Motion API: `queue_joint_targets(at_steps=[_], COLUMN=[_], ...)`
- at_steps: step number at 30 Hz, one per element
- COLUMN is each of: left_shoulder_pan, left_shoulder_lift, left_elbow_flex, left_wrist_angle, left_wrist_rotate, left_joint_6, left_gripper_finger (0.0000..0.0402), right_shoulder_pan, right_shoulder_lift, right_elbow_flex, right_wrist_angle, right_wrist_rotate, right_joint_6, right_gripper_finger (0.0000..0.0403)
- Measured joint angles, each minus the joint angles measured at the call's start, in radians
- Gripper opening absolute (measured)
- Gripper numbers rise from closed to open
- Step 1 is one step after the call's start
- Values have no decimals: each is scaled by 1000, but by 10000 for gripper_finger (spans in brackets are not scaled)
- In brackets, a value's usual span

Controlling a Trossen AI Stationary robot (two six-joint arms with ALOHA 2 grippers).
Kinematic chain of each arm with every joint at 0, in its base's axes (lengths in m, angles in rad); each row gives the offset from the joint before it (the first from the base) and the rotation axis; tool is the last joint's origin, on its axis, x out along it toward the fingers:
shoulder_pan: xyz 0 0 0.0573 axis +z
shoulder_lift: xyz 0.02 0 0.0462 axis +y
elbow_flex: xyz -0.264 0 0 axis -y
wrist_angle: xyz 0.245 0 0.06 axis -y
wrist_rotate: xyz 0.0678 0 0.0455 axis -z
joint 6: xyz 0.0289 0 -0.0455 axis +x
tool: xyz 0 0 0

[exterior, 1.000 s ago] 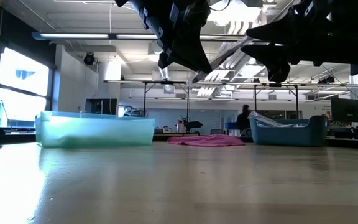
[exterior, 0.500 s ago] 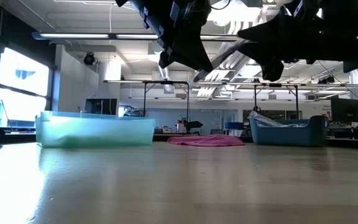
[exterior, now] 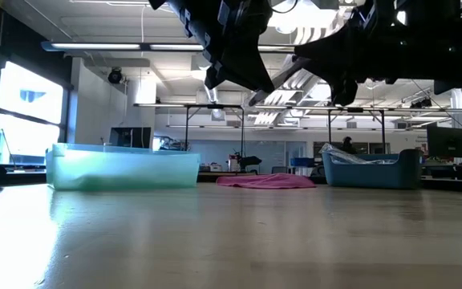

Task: Pick & Place Toothbrushes
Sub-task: Put the purple toothbrush to the dark blue bin bin

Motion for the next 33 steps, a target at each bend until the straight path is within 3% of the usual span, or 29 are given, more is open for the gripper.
queue_joint_targets(at_steps=[9, 21, 33], left_shoulder_pan=[0, 0, 0], left_shoulder_lift=[49, 70, 69], left_elbow_flex=[0, -1, -1], left_wrist_angle=[10, 56, 55], left_wrist_rotate=[5, 13, 15], left_joint_6=[1, 24, 23], left_gripper_finger=[15, 16, 75], right_shoulder_pan=[-1, 0, 0], right_shoulder_lift=[1, -2, -2], right_elbow_flex=[-1, -1, 0], right_wrist_angle=[-15, -23, -26], right_wrist_rotate=[1, -1, -3], right_joint_6=[-4, -23, -23], right_gripper_finger=[11, 7, 5])
